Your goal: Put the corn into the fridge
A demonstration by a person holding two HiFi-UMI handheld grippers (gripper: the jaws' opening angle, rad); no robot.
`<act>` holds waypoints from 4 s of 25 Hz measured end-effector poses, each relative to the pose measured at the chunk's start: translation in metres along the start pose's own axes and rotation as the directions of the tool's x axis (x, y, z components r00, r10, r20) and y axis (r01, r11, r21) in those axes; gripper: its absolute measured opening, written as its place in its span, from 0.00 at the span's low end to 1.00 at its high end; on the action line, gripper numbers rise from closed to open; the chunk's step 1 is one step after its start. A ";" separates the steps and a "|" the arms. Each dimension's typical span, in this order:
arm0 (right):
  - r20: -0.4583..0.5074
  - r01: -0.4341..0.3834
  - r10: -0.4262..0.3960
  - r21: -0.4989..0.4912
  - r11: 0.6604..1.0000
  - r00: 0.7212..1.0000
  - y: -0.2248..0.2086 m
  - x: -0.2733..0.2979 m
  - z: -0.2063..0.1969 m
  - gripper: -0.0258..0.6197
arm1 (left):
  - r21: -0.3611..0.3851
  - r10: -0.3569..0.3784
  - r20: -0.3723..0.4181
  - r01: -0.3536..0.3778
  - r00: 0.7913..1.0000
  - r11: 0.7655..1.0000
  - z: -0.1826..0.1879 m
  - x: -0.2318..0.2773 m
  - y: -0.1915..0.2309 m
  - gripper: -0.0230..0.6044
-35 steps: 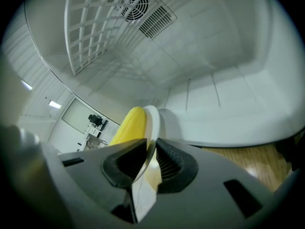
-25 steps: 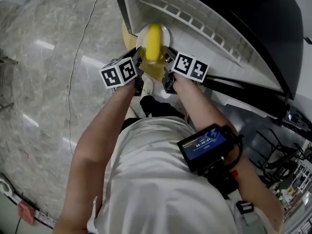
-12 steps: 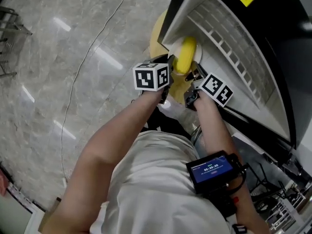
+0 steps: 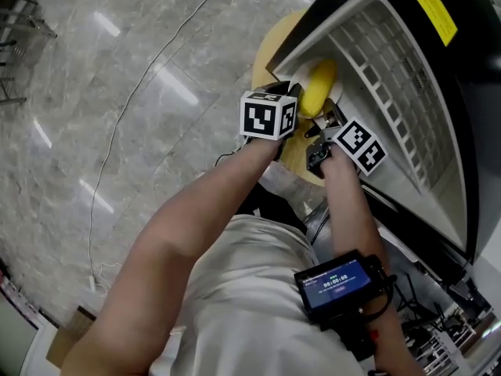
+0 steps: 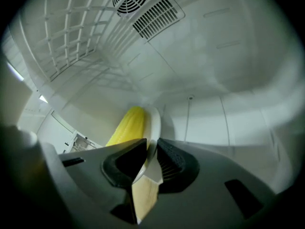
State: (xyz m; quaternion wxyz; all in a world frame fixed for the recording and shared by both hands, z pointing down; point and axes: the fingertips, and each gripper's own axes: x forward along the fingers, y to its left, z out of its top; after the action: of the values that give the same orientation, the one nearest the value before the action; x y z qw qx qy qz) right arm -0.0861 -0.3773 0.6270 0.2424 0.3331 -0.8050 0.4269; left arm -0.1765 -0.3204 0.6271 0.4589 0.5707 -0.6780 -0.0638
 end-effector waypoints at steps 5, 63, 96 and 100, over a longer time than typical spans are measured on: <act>0.030 0.049 -0.047 -0.043 0.998 0.998 0.000 0.007 0.012 0.13 | 0.063 0.027 -0.002 -0.027 1.000 0.998 0.009 0.012 0.001 0.14; 0.194 0.187 -0.160 -0.126 0.974 0.968 -0.027 -0.010 0.055 0.05 | 0.356 0.075 -0.007 -0.068 0.997 0.932 0.026 0.004 -0.018 0.15; 0.191 -0.113 0.201 -0.390 0.914 0.961 0.080 -0.156 -0.040 0.05 | 0.422 -0.166 0.016 0.144 0.986 0.895 -0.052 -0.208 -0.043 0.05; 0.189 -0.143 0.243 -0.429 0.892 0.951 0.099 -0.171 -0.050 0.05 | 0.421 -0.184 0.032 0.153 0.982 0.894 -0.053 -0.228 -0.041 0.05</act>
State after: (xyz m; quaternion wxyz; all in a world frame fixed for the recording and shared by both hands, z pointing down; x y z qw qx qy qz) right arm -0.0409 -0.2371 0.4855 0.1650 0.2413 -0.9288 0.2276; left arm -0.1268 -0.1211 0.5069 0.2948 0.7093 -0.6399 0.0226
